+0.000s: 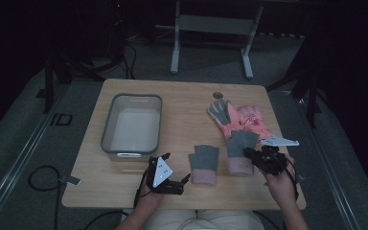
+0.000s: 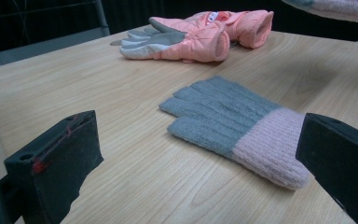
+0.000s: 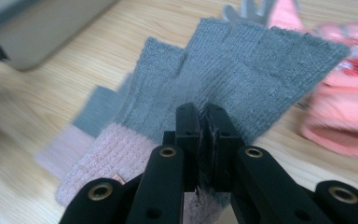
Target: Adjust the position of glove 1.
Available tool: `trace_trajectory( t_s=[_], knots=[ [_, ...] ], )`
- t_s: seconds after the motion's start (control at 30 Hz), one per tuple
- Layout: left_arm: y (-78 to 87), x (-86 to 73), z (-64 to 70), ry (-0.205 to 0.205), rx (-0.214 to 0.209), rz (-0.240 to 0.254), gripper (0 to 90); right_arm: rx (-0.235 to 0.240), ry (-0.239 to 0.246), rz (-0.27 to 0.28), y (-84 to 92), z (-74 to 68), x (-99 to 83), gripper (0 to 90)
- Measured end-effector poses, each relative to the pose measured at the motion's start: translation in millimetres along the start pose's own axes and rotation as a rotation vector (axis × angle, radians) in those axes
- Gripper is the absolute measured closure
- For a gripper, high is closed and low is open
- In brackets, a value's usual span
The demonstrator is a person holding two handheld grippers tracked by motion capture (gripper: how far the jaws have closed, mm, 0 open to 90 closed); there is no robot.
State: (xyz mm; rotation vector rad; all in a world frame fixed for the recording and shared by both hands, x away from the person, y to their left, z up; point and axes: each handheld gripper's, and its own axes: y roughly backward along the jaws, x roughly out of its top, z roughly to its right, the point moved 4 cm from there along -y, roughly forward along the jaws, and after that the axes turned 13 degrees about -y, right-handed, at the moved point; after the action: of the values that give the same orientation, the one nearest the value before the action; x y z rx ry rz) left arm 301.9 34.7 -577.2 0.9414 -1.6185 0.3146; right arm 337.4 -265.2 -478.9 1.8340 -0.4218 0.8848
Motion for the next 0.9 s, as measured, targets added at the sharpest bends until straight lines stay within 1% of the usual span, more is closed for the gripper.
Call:
trace_trajectory(
  t_s=[0.07, 0.1, 0.2, 0.23, 0.3, 0.33, 0.37, 0.43, 0.47, 0.5, 0.53, 0.57, 0.6, 0.63, 0.67, 0.7, 0.73, 0.8, 0.83, 0.9],
  knots=[
    [-0.5, -0.1, -0.5, 0.005, 0.010, -0.007, 0.0, 0.020, 0.014, 0.012, -4.4, -12.1, 4.9, 85.0],
    [-0.7, -0.1, -0.6, 0.008, 0.011, -0.009, 0.0, 0.035, 0.000, 0.019, -5.8, -18.3, 6.9, 85.0],
    [-0.1, -0.3, -1.1, 0.011, 0.007, -0.004, 0.0, 0.085, -0.005, 0.038, -9.3, -39.6, 9.9, 85.0],
    [-0.1, -0.3, -1.1, 0.012, 0.005, -0.002, 0.0, 0.089, -0.008, 0.036, -11.6, -45.3, 9.7, 85.0],
    [0.1, -0.3, -0.9, 0.011, 0.000, 0.000, 0.0, 0.103, -0.016, 0.023, -17.5, -54.7, 7.6, 85.0],
    [0.3, -0.3, -0.9, 0.010, 0.001, 0.000, 0.0, 0.095, -0.005, 0.015, -21.5, -60.0, 5.4, 85.0],
    [0.3, -0.3, -0.9, 0.010, 0.001, 0.001, 0.0, 0.096, 0.000, 0.000, -27.3, -65.6, 2.2, 84.9],
    [0.4, -0.3, -0.9, 0.008, 0.002, 0.001, 0.0, 0.103, 0.002, -0.023, -34.7, -71.9, -2.6, 84.9],
    [0.3, -0.3, -0.9, 0.009, 0.000, 0.001, 0.0, 0.098, -0.001, -0.031, -38.4, -74.2, -4.8, 84.9],
    [0.3, -0.4, -0.9, 0.009, -0.005, 0.001, 0.0, 0.105, -0.004, -0.042, -42.1, -76.2, -6.9, 84.9],
    [0.2, -0.4, -1.2, 0.010, -0.011, 0.002, 0.0, 0.107, -0.019, -0.049, -44.9, -77.7, -8.5, 84.9],
    [0.1, -0.4, -1.4, 0.014, -0.010, 0.003, 0.0, 0.075, -0.001, -0.044, -47.7, -80.4, -10.4, 84.9],
    [0.3, -0.5, -1.7, 0.016, -0.008, 0.003, 0.0, 0.074, -0.002, -0.046, -49.6, -81.5, -11.4, 84.9],
    [0.3, -0.5, -1.6, 0.019, -0.010, 0.005, 0.0, 0.095, -0.023, -0.061, -52.3, -82.4, -12.9, 84.9],
    [0.3, -0.5, -1.5, 0.019, -0.011, 0.006, 0.0, 0.091, -0.026, -0.069, -55.2, -83.2, -14.3, 84.8],
    [0.3, -0.4, -1.6, 0.017, -0.010, 0.006, 0.0, 0.081, -0.012, -0.071, -58.0, -83.4, -15.8, 84.9],
    [0.4, -0.4, -1.4, 0.015, -0.010, 0.006, 0.0, 0.087, -0.015, -0.077, -59.7, -83.5, -16.9, 84.8],
    [0.4, -0.4, -1.1, 0.014, -0.011, 0.005, 0.0, 0.066, -0.009, -0.087, -64.7, -80.6, -20.5, 84.8],
    [0.4, -0.5, -1.3, 0.015, -0.011, 0.005, 0.0, 0.074, -0.021, -0.098, -66.5, -79.6, -21.8, 84.8],
    [0.4, -0.5, -1.4, 0.015, -0.012, 0.005, 0.0, 0.069, -0.030, -0.109, -70.9, -77.4, -25.1, 84.8]
  ],
)
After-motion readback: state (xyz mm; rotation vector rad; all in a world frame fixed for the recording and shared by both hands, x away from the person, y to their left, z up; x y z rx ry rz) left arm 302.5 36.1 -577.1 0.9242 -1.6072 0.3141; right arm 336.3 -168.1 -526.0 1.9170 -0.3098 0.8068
